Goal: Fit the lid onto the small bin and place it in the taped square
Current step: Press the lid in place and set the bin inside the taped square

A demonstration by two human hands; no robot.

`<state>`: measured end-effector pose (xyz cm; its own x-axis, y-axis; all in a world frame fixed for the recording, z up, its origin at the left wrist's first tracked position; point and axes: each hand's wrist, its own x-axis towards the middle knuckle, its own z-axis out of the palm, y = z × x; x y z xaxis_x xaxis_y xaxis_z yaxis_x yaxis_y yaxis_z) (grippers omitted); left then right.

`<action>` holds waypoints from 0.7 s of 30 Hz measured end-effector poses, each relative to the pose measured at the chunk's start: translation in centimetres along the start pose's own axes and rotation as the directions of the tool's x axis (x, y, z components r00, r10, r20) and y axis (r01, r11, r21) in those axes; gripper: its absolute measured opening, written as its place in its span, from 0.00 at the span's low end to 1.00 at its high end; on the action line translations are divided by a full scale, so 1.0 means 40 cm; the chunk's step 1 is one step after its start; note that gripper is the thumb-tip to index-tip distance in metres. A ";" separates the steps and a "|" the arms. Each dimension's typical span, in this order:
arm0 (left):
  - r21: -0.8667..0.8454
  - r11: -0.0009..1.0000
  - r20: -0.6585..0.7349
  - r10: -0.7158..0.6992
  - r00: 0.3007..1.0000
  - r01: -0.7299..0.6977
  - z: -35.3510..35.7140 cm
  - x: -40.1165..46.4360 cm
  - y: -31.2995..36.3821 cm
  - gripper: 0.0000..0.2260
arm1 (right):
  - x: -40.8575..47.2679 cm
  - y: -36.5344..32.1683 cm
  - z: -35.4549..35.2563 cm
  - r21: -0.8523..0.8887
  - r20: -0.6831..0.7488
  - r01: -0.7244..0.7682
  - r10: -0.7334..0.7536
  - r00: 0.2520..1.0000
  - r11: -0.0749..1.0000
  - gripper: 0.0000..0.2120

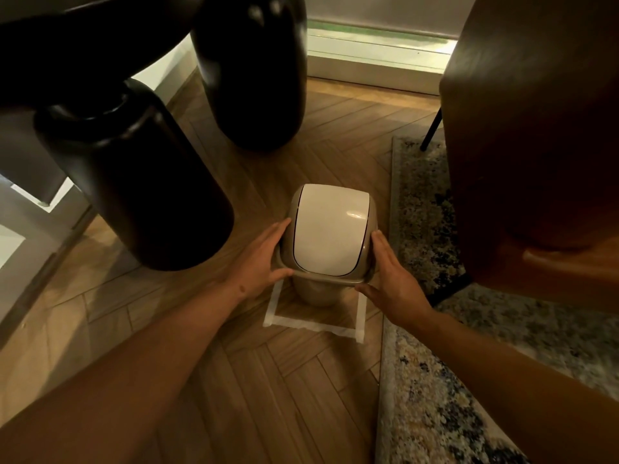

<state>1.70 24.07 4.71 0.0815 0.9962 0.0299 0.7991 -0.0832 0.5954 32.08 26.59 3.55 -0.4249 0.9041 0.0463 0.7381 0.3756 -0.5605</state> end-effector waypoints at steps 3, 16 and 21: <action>0.004 1.000 -0.003 0.013 1.000 -0.013 -0.002 0.000 -0.002 0.48 | -0.002 0.000 0.003 0.001 -0.005 0.001 -0.001 1.000 1.000 0.59; -0.036 0.999 -0.035 -0.032 0.999 0.031 -0.004 -0.003 0.003 0.49 | 0.028 0.001 -0.029 0.047 0.026 -0.043 0.042 0.999 0.998 0.61; -0.055 0.998 -0.003 -0.025 1.000 0.025 -0.005 -0.007 0.027 0.48 | 0.030 -0.011 -0.033 0.037 0.060 -0.041 0.039 0.997 0.998 0.60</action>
<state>2.42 23.72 5.49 0.0598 0.9981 0.0172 0.7668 -0.0569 0.6393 31.95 27.78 4.93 -0.4268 0.9040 -0.0250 0.7350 0.3306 -0.5920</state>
